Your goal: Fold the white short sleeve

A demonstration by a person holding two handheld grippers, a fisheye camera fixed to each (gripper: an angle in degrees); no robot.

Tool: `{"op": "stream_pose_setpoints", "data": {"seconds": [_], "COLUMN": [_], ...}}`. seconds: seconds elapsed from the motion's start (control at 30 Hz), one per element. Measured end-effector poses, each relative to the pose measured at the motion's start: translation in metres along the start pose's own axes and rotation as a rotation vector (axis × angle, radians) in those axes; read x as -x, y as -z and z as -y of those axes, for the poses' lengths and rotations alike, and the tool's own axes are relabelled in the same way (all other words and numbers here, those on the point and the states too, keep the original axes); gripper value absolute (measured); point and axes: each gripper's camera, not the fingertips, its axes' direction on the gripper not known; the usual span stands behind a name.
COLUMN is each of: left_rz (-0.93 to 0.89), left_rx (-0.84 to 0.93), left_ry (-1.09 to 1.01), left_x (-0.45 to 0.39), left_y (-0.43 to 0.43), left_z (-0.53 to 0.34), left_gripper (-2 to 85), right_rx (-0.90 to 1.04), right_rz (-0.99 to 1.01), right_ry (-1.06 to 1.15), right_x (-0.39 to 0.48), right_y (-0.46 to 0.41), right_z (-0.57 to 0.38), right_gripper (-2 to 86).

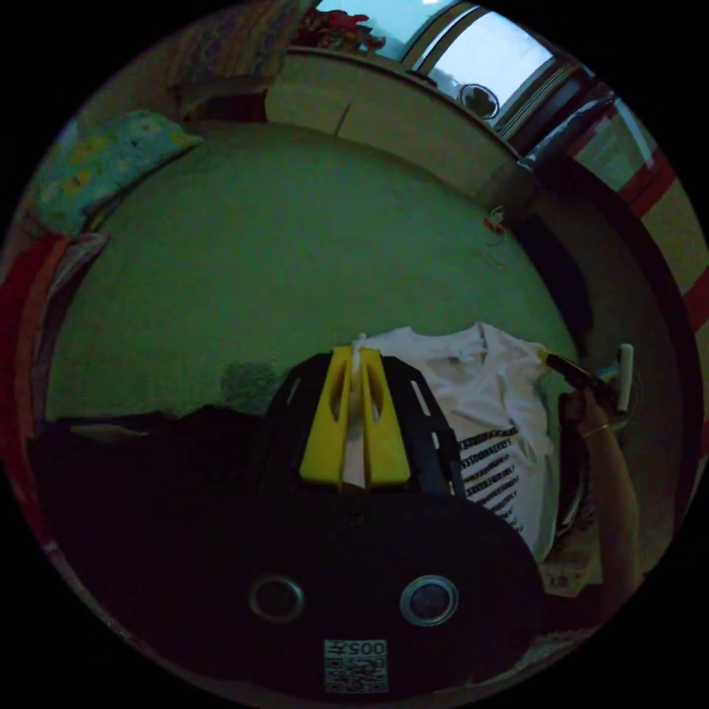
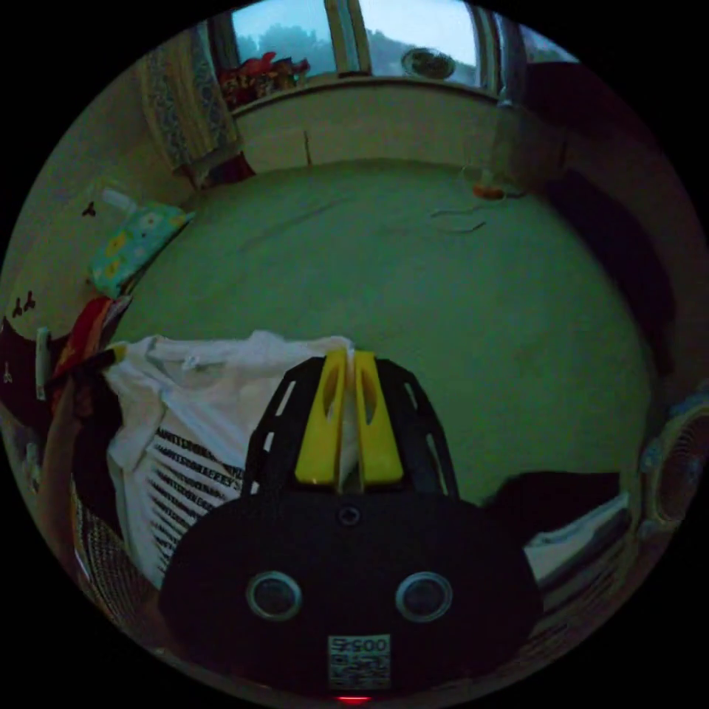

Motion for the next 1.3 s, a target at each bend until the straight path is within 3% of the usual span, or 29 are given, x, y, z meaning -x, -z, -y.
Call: {"op": "stream_pose_setpoints", "data": {"seconds": [0.47, 0.67, 0.87, 1.07, 1.3], "left_rz": [0.165, 0.018, -0.06, -0.153, -0.226], "left_rx": [-0.162, -0.207, -0.168, -0.178, 0.025], "left_ry": [-0.115, -0.047, -0.022, -0.154, -0.126], "left_x": [-0.053, -0.042, -0.035, -0.062, -0.089], "left_y": [0.144, 0.173, 0.211, 0.28, 0.292], "left_z": [0.01, -0.063, -0.182, -0.351, -0.596], "left_gripper": [1.6, 1.8, 1.5, 1.7, 4.9], "right_rx": [-0.21, -0.141, -0.093, -0.09, 0.082], "right_rz": [-0.181, -0.149, -0.089, -0.016, 0.05], "right_ry": [0.004, 0.034, 0.082, 0.157, 0.047], "right_x": [0.065, 0.085, 0.09, 0.096, 0.089], "right_y": [0.129, 0.144, 0.198, 0.289, 0.309], "right_z": [0.013, -0.062, -0.183, -0.352, -0.578], "right_gripper": [-1.3, -1.3, -1.4, -1.5, 0.1]}}
